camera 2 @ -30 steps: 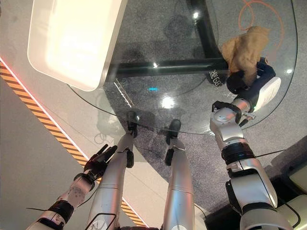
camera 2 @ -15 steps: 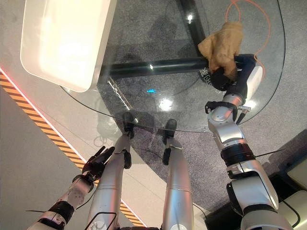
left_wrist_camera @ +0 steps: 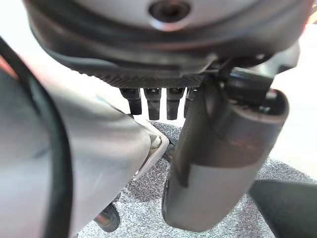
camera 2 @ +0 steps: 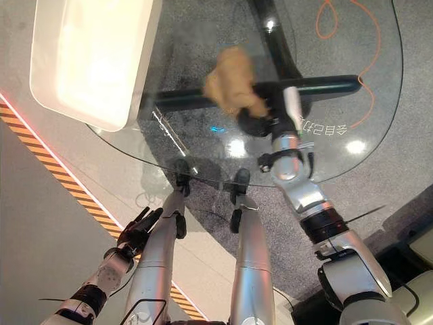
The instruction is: Wipe the table with a cloth and put it in the basket.
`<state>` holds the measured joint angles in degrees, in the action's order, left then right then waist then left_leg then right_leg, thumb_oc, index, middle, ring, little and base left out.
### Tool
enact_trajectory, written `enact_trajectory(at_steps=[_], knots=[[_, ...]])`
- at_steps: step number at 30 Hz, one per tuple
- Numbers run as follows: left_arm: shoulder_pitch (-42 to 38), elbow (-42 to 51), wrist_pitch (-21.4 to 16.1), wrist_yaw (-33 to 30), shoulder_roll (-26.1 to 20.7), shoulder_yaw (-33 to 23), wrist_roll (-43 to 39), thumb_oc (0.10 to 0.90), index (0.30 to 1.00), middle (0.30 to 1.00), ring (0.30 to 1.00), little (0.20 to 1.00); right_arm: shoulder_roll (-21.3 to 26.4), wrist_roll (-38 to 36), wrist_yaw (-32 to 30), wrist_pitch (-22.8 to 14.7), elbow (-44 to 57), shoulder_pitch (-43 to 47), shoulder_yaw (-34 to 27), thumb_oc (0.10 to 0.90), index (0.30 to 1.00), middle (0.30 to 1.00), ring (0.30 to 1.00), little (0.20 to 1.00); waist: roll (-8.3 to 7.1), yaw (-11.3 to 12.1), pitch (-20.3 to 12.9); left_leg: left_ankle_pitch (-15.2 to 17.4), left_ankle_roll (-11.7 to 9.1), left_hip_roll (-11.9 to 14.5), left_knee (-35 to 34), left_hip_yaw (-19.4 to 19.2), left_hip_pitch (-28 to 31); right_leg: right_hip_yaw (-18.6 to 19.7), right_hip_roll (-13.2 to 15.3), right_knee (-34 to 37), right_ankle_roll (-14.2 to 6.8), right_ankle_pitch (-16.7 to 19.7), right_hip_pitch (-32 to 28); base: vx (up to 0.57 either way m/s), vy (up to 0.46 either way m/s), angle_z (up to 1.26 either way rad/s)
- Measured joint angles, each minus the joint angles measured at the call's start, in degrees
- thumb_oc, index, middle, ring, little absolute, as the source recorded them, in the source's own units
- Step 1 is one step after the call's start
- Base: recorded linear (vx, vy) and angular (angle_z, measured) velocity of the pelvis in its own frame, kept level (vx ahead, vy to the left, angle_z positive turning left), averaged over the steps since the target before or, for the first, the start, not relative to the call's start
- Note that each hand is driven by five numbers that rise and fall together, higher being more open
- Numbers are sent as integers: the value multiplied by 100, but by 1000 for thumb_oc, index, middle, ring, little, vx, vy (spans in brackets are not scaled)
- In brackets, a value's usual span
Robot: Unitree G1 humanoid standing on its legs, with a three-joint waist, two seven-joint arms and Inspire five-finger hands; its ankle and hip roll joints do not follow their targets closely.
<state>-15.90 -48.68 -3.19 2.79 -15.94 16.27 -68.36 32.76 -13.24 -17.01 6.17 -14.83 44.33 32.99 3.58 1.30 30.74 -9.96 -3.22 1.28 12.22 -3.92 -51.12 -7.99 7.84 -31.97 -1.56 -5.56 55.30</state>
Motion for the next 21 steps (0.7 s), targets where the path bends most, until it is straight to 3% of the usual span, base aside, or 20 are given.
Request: enact_trajectory(at_steps=[6, 21], knots=[[-29, 55, 13, 54, 45, 109, -2, 800, 900, 900, 900, 900, -340, 3, 427, 56, -17, -106, 557, 100, 300, 300, 300, 200, 6, 173, 5, -14, 13, -127, 38, 140, 12, -100, 151, -170, -37, -132, -47, 11, 6, 16], [31, 26, 10, 25, -22, 107, -6, 800, 900, 900, 900, 900, -158, -78, 162, 145, -51, -103, 424, 100, 300, 300, 300, 200, -51, -2, -2, 59, 61, -165, 178, 149, 81, -108, 192, -152, -123, -151, -188, 0, -3, 1]])
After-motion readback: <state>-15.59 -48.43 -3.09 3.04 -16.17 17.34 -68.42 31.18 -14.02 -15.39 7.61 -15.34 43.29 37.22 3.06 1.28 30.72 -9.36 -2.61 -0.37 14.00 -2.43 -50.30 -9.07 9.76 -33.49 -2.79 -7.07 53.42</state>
